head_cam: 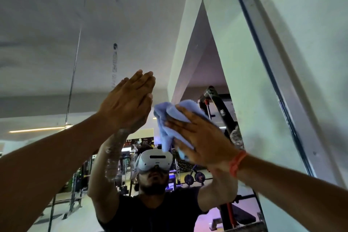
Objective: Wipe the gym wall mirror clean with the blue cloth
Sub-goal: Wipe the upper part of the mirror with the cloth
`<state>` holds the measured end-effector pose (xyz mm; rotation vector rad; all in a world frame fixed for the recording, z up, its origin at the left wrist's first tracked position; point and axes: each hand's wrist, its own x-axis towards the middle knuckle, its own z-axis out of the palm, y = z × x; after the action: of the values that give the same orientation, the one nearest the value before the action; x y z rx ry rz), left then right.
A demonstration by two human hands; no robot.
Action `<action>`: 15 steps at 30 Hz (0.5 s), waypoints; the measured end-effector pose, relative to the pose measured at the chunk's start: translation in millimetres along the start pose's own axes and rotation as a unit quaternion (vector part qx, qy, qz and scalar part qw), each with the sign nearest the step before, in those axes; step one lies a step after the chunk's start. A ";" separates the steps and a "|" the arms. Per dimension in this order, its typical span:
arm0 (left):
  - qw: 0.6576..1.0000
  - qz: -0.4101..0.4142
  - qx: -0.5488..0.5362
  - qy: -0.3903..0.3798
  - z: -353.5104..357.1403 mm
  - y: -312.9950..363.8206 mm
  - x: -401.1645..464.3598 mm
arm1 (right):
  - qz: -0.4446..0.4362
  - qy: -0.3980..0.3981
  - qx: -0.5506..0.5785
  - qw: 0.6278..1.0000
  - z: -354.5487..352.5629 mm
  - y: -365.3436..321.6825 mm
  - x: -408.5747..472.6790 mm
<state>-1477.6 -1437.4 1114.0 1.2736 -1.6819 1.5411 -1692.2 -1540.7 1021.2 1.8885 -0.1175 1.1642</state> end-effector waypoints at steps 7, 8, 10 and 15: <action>1.000 -0.010 0.001 -0.003 -1.3 13.2 -0.4 | 0.241 0.161 0.076 0.954 -9.8 7.2 2.3; 1.000 -0.013 -0.004 -0.005 -0.9 14.0 0.1 | 0.204 0.120 0.069 0.969 1.3 -9.0 -2.1; 1.000 -0.011 -0.009 -0.011 -1.0 15.5 1.8 | 0.065 0.048 0.018 0.997 3.9 -8.9 -14.8; 1.000 -0.004 -0.007 -0.025 -0.8 27.7 3.7 | 0.208 0.157 0.018 0.965 -28.8 66.4 -23.4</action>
<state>-1503.7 -1440.2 1104.5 1.3189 -1.7137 1.5013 -1757.0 -1568.0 1050.2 1.7309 -0.3305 1.7466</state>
